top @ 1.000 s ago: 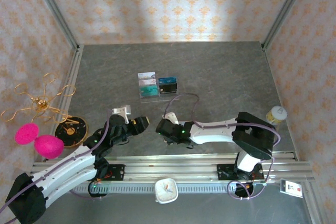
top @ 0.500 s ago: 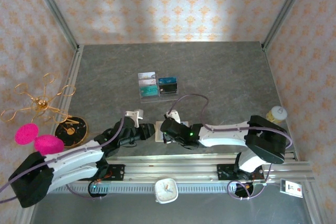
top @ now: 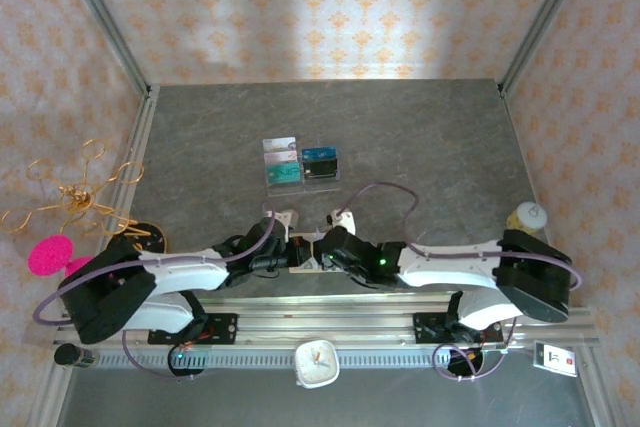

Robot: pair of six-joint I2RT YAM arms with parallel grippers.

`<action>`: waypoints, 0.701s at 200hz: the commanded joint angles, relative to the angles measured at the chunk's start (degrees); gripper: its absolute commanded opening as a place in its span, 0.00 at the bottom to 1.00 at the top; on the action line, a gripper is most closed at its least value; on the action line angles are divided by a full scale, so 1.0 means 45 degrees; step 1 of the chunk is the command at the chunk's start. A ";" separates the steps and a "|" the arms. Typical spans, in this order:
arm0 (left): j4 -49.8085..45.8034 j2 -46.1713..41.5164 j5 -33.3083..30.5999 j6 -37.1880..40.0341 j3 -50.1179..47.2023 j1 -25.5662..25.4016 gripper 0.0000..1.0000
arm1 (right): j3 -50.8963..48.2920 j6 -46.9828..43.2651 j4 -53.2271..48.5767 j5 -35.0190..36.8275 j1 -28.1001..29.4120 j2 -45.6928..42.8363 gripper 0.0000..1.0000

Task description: Take the credit cards out of the card holder

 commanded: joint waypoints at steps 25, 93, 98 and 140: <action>0.0590 0.1533 0.0811 0.0577 0.1454 -0.0928 0.18 | -0.0423 0.1046 -0.0978 0.2213 0.0076 -0.2126 0.27; 0.0143 -0.0108 -0.0182 0.0335 0.1043 -0.1034 0.27 | -0.0337 0.1211 -0.1343 0.2135 0.0058 -0.2878 0.27; -0.0257 -0.0680 -0.0622 0.0325 0.0917 -0.0985 0.31 | -0.0318 0.1074 -0.1180 0.1934 0.0028 -0.2858 0.27; -0.1549 -0.3616 -0.1101 0.0472 -0.0833 0.1124 0.15 | 0.0152 0.0534 0.0387 -0.1766 -0.0905 -0.1515 0.30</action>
